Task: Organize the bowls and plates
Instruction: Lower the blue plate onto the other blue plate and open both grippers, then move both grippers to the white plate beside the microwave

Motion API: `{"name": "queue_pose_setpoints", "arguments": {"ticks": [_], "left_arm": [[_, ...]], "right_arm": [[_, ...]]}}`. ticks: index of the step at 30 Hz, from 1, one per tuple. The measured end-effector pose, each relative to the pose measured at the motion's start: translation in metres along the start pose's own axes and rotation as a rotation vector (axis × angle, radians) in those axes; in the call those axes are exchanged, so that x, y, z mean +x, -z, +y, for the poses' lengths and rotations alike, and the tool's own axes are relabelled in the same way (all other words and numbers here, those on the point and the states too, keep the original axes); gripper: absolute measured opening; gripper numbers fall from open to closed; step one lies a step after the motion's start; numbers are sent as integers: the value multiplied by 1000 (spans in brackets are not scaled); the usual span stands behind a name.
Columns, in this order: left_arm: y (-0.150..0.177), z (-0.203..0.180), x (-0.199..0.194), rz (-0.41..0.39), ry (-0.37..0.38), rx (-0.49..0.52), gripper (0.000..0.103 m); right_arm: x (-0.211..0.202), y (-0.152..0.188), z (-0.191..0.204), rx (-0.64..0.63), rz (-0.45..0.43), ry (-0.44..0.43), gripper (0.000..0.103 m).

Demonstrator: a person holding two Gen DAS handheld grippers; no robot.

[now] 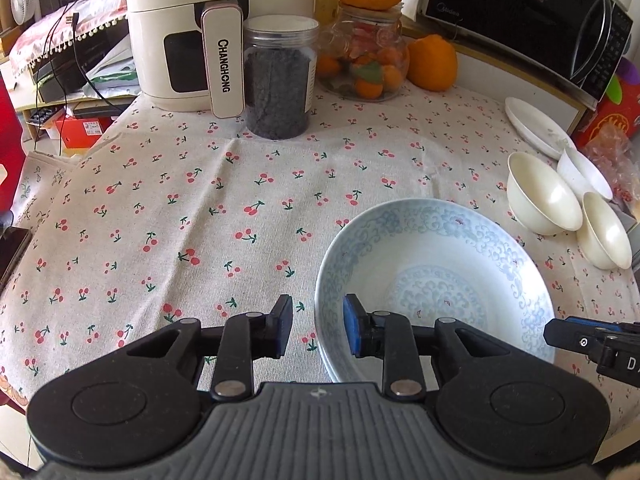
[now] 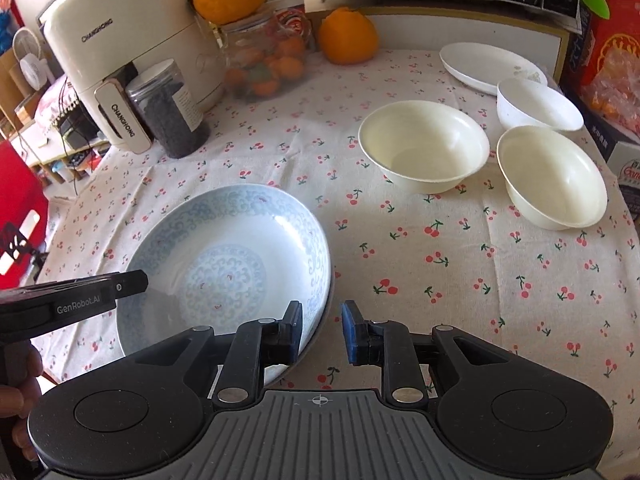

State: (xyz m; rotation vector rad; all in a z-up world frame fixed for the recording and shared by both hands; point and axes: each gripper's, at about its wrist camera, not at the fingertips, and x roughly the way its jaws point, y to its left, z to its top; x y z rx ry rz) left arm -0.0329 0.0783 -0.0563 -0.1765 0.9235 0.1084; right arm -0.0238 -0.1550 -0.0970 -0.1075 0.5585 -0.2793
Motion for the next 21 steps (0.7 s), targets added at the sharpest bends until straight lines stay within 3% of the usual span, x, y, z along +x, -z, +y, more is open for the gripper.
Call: {"name": "queue_pose_setpoints", "arguments": {"ticks": [4, 9, 11, 16, 21], "left_arm": [[-3, -8, -1, -26, -35, 40, 38], [-9, -16, -6, -64, -58, 77, 57], [-12, -21, -7, -73, -64, 99, 74], [-21, -32, -8, -81, -47, 113, 91], [-37, -41, -8, -60, 7, 94, 99]], "right_arm": [[-4, -3, -8, 27, -15, -10, 23], [-5, -6, -16, 53, -5, -24, 27], [-5, -8, -17, 50, 2, -29, 33], [-17, -18, -21, 38, -45, -26, 76], [-28, -35, -39, 67, -61, -18, 84]]}}
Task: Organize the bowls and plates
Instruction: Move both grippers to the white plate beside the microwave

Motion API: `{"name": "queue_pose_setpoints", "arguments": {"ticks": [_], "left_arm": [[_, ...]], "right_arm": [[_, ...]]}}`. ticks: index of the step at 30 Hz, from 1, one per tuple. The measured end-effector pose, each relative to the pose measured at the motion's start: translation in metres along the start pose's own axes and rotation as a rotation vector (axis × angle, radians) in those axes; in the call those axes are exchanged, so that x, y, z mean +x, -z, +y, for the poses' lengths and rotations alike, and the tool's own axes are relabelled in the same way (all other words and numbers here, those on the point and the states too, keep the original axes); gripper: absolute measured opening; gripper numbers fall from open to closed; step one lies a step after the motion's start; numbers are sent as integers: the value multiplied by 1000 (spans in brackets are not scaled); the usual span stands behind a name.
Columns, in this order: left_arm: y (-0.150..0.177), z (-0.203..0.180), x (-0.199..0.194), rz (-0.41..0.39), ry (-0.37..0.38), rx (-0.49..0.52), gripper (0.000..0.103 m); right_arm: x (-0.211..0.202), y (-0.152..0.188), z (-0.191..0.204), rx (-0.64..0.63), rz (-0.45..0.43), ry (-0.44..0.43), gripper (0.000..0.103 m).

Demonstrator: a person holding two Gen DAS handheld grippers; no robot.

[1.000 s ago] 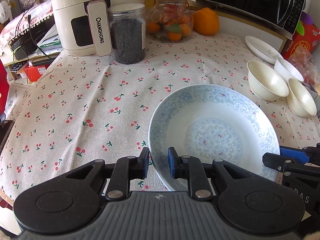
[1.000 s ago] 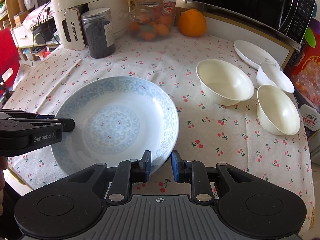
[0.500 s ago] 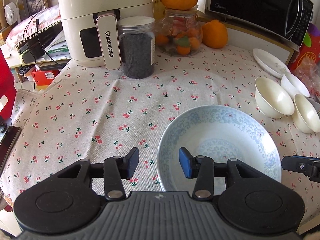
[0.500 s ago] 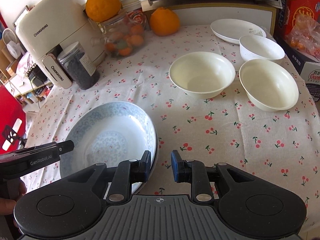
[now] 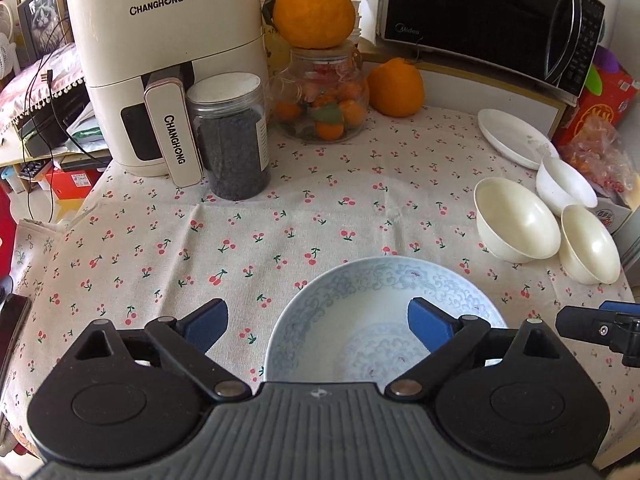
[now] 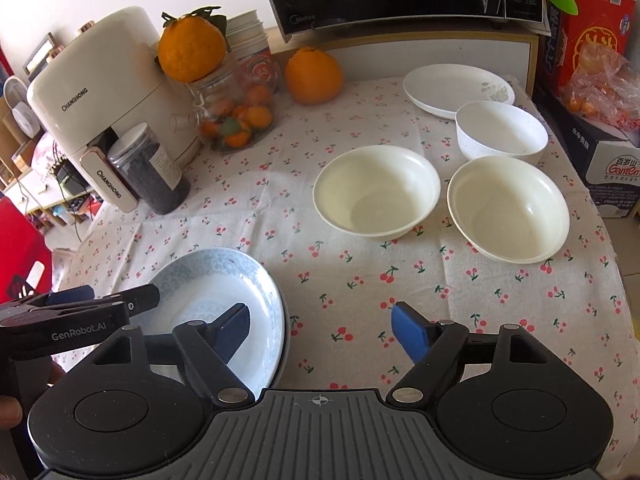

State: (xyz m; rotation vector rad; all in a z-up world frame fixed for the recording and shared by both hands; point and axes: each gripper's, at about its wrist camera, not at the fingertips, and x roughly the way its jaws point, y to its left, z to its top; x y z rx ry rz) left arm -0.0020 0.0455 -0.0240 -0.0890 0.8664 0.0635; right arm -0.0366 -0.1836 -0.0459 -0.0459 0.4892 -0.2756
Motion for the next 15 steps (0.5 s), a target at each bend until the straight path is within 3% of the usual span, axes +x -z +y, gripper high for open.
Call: {"name": "queue_pose_setpoints", "arguments": {"ticks": [7, 10, 15], "left_arm": [[-31, -17, 1, -19, 43, -48, 102], [-48, -26, 4, -23, 81, -65, 102], [-83, -58, 21, -17, 124, -56, 102]], "right_arm": [[-26, -31, -45, 71, -80, 25, 97], [-33, -47, -71, 121, -120, 77, 99], [-37, -82, -125, 265, -173, 72, 99]]}}
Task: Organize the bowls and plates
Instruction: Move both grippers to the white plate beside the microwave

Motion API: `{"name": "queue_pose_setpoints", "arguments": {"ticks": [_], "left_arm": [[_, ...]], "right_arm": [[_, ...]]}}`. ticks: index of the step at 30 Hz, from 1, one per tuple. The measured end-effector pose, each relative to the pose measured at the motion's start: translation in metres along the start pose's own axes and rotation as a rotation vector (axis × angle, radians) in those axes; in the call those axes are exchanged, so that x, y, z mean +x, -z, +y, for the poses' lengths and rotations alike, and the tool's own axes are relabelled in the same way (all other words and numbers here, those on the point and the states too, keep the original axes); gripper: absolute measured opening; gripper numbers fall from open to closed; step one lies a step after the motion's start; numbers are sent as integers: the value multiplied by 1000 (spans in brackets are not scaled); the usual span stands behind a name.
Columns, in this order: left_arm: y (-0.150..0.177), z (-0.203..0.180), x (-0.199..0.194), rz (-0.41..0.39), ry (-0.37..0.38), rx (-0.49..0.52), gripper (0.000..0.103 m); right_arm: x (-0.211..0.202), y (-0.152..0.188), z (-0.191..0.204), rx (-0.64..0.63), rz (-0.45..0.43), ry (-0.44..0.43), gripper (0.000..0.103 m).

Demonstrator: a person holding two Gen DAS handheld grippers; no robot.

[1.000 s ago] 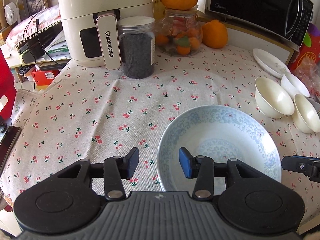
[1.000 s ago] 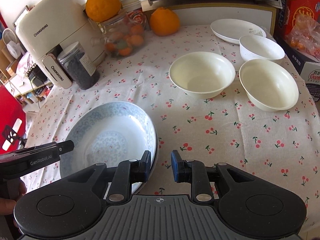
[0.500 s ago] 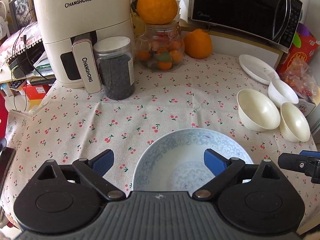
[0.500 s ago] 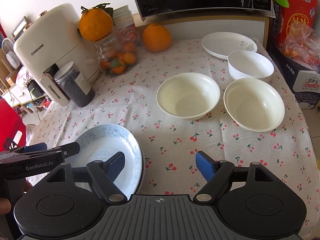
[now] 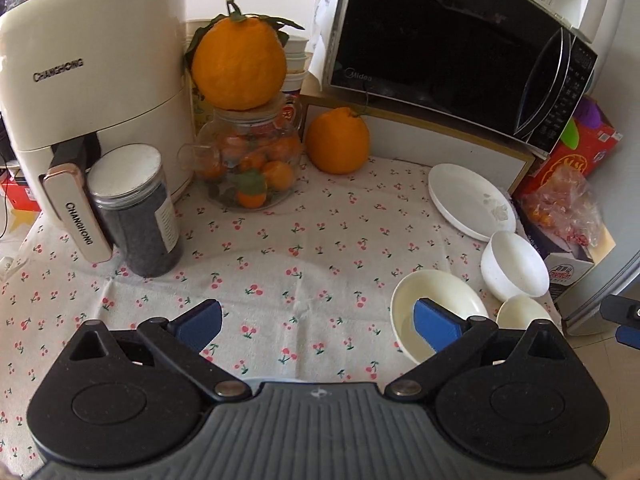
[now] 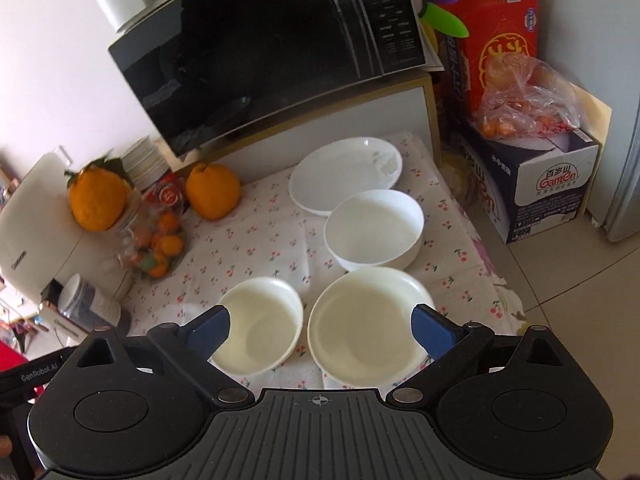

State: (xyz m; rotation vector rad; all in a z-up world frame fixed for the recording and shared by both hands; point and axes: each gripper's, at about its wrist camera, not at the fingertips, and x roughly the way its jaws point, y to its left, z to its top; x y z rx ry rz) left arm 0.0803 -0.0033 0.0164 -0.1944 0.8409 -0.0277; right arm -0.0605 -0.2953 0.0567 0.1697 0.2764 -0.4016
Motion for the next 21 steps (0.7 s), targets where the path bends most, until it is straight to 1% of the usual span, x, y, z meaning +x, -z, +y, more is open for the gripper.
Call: {"name": "queue_pose_setpoints", "arguments": {"ticks": [3, 6, 8, 11, 13, 14, 15, 16, 17, 19, 20, 21], "left_arm": [[-20, -20, 22, 17, 50, -19, 102], [-36, -42, 47, 36, 70, -47, 102], [-46, -56, 66, 62, 78, -53, 101], [-58, -74, 94, 79, 102, -65, 99], [-66, -81, 116, 114, 129, -98, 95], [-69, -84, 126, 128, 131, -113, 91], [-71, -87, 134, 136, 132, -122, 89], [-75, -90, 144, 145, 135, -132, 88], [-77, -92, 151, 150, 142, -138, 85], [-80, -98, 165, 160, 154, -143, 80], [-81, -100, 171, 167, 157, -144, 76], [-83, -103, 179, 177, 161, -146, 72]], "right_arm": [[16, -26, -23, 52, 5, 30, 99], [36, -45, -45, 93, 0, 63, 99], [49, -57, -59, 127, 2, 56, 99], [72, -70, -76, 166, 2, 34, 98], [90, -76, -85, 198, 13, 30, 97], [99, -78, -90, 223, 25, 19, 97], [108, -81, -96, 249, 37, 0, 94], [116, -83, -101, 271, 42, -19, 86], [123, -86, -105, 293, 42, -31, 81], [139, -93, -115, 339, 50, -45, 66], [147, -96, -118, 350, 61, -51, 63], [155, -98, -121, 352, 74, -56, 56]]}}
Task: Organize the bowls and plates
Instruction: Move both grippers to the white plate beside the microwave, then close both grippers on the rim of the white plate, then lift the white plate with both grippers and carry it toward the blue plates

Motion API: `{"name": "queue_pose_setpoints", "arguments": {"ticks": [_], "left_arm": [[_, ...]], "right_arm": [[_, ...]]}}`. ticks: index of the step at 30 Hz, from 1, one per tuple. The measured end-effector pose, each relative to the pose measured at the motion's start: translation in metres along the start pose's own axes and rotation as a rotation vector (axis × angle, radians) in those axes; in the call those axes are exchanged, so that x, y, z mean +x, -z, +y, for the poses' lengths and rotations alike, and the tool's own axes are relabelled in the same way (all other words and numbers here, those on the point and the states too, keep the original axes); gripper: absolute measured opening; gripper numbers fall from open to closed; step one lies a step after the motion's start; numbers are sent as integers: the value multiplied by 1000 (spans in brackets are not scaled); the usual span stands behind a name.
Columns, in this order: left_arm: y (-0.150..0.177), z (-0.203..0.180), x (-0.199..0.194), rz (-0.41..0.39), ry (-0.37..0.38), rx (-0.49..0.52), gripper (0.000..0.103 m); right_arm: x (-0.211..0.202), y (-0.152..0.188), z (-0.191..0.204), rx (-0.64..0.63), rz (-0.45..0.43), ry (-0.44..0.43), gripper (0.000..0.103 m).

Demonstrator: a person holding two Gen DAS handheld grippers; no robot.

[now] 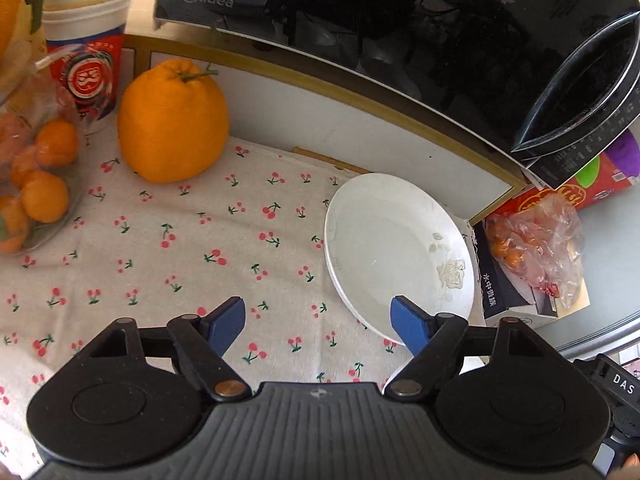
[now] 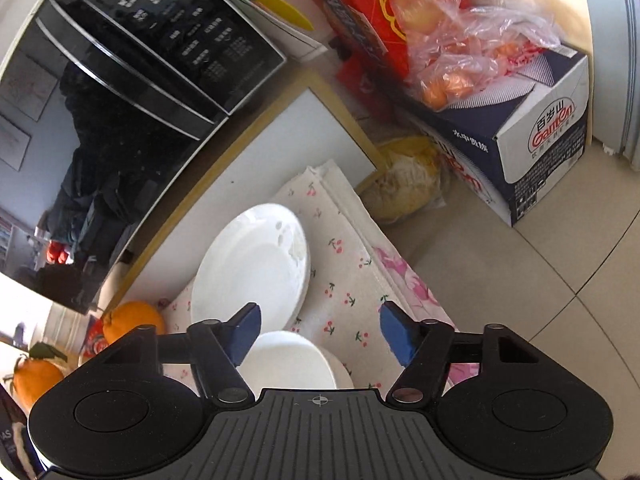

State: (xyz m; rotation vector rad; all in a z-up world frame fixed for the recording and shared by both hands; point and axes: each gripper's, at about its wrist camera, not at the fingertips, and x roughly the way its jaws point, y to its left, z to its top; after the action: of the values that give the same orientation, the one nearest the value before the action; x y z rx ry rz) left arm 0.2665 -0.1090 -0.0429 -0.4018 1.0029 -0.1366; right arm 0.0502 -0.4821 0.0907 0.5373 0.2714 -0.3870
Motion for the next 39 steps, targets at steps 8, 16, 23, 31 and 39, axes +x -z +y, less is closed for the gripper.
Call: {"name": "queue_pose_setpoints", "arguments": {"ticks": [8, 16, 23, 31, 39], "left_arm": [[-13, 0, 44, 49, 20, -40, 42], [-14, -2, 61, 56, 51, -32, 13], [-18, -3, 62, 48, 59, -14, 11], [-19, -9, 40, 21, 87, -1, 11], [-7, -9, -9, -39, 110, 4, 11]], "right_arm": [[48, -17, -1, 17, 67, -40, 44], [75, -17, 8, -13, 87, -13, 30], [86, -9, 29, -109, 84, 41, 10], [59, -16, 38, -120, 50, 1, 12], [15, -9, 51, -162, 26, -34, 12]]}}
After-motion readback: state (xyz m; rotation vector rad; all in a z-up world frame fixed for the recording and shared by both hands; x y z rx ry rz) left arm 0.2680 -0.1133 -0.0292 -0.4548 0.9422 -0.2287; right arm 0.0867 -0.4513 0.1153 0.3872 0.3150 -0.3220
